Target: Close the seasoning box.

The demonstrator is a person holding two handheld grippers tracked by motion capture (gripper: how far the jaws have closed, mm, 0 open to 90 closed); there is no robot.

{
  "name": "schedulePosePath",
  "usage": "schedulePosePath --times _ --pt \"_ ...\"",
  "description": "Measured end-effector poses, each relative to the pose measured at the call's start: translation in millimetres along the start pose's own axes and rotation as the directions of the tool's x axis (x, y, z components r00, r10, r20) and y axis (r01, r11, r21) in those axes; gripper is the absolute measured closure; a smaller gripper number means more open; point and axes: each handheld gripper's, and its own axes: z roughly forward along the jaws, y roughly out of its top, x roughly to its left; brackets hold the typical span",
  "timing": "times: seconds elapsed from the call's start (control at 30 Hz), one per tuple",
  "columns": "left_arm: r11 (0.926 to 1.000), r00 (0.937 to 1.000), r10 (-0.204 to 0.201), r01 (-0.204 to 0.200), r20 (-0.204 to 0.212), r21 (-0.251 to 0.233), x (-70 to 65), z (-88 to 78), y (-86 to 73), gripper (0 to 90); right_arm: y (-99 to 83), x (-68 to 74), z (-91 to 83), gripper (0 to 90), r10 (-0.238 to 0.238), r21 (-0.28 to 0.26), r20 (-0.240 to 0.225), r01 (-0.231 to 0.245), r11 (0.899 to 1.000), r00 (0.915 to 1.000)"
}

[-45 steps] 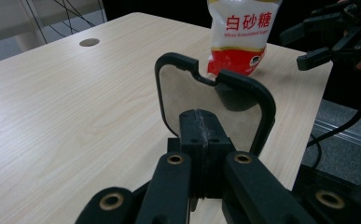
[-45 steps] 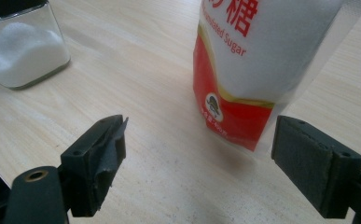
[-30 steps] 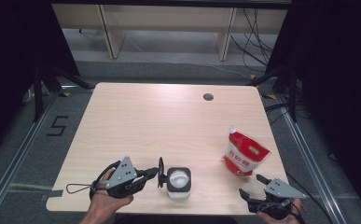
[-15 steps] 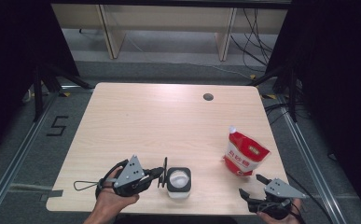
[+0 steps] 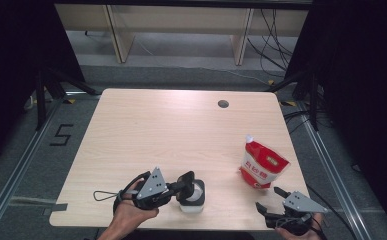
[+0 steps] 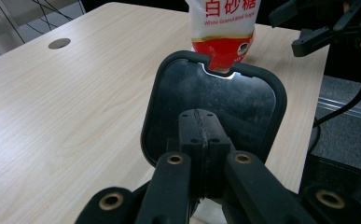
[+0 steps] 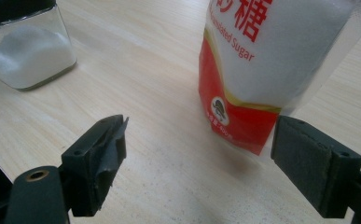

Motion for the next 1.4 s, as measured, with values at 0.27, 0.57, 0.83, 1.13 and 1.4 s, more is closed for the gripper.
schedulePosePath --times 0.27,0.57,0.83,1.13,1.4 --pt "0.9999 1.0000 0.003 -0.003 0.008 0.010 -2.0 7.2 -0.2 89.0 0.0 -1.1 0.8 18.8 -0.023 -0.004 -0.001 0.023 1.000 0.9997" --pt "0.9994 0.9996 0.020 -0.020 0.022 0.028 -2.1 13.4 -0.6 89.0 0.2 -0.8 1.5 18.8 -0.026 -0.009 -0.009 0.026 1.000 0.9996" --pt "0.9990 0.9996 0.009 -0.010 0.028 0.043 -3.4 20.0 -2.3 89.0 0.2 -1.2 2.3 18.8 -0.042 -0.022 -0.006 0.042 0.999 0.9991" --pt "0.9989 0.9993 0.002 -0.004 0.036 0.047 -2.8 23.4 -4.0 89.1 0.1 0.4 1.8 18.8 -0.021 -0.004 -0.015 0.021 1.000 0.9997" --pt "0.9992 0.9985 -0.030 0.028 0.046 0.028 -0.3 21.4 -3.4 81.8 0.1 0.9 1.6 18.8 -0.014 -0.003 -0.012 0.014 1.000 0.9998"
